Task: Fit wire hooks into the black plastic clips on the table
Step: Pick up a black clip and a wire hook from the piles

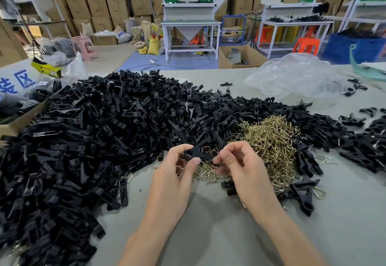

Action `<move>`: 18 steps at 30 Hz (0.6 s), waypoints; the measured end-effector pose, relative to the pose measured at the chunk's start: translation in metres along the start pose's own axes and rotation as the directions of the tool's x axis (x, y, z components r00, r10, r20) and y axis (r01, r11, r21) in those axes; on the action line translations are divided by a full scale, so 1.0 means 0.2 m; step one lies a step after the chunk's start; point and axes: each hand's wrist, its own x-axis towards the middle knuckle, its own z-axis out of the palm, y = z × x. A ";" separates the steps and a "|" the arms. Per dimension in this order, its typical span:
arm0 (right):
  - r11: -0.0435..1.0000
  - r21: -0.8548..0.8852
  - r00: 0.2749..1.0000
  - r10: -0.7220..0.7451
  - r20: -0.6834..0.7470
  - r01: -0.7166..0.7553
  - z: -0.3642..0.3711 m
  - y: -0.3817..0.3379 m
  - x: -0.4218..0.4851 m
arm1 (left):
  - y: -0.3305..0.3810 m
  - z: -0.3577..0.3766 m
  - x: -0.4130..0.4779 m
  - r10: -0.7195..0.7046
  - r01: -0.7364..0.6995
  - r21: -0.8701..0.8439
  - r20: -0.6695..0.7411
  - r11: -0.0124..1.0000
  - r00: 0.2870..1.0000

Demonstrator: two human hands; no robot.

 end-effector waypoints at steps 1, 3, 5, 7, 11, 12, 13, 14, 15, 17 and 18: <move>0.998 0.054 1.000 0.021 -0.007 -0.020 -0.01 -0.01 0.00 | 0.00 0.00 0.00 0.013 -0.013 -0.006 0.019 1.000 1.000; 0.993 0.109 0.998 0.053 -0.024 -0.050 -0.01 -0.01 0.02 | 0.01 0.01 -0.01 0.028 -0.028 -0.014 0.032 1.000 0.999; 0.990 0.126 0.996 0.071 -0.050 -0.064 -0.02 0.00 0.02 | 0.02 0.01 -0.01 0.041 -0.040 -0.026 0.034 0.999 0.999; 0.991 0.120 0.995 0.075 -0.072 -0.066 -0.02 0.00 0.02 | 0.02 0.01 -0.01 0.051 -0.050 -0.030 0.039 0.998 0.998; 0.989 0.103 0.994 0.111 -0.019 -0.109 -0.01 0.03 0.03 | 0.03 0.01 -0.01 0.059 -0.059 -0.014 0.047 0.998 0.997; 0.986 0.113 0.992 0.125 -0.001 -0.124 0.00 0.03 0.03 | 0.02 0.01 -0.01 0.059 -0.058 -0.010 0.050 0.998 0.997; 0.982 0.131 0.991 0.136 0.018 -0.137 0.00 0.03 0.03 | 0.02 0.02 -0.02 0.058 -0.058 -0.007 0.054 0.998 0.997; 0.976 0.154 0.988 0.148 0.043 -0.153 0.00 0.03 0.02 | 0.02 0.02 -0.02 0.060 -0.060 -0.004 0.058 0.998 0.997; 0.967 0.185 0.984 0.165 0.071 -0.176 -0.01 0.03 0.02 | 0.01 0.02 -0.02 0.063 -0.063 0.001 0.061 0.998 0.996; 0.930 0.291 0.973 0.193 0.129 -0.224 -0.01 0.04 0.02 | 0.01 0.02 -0.02 0.069 -0.070 0.011 0.067 0.998 0.995; 0.902 0.356 0.967 0.203 0.153 -0.246 0.00 0.04 0.03 | 0.01 0.02 -0.02 0.070 -0.071 0.015 0.070 0.997 0.995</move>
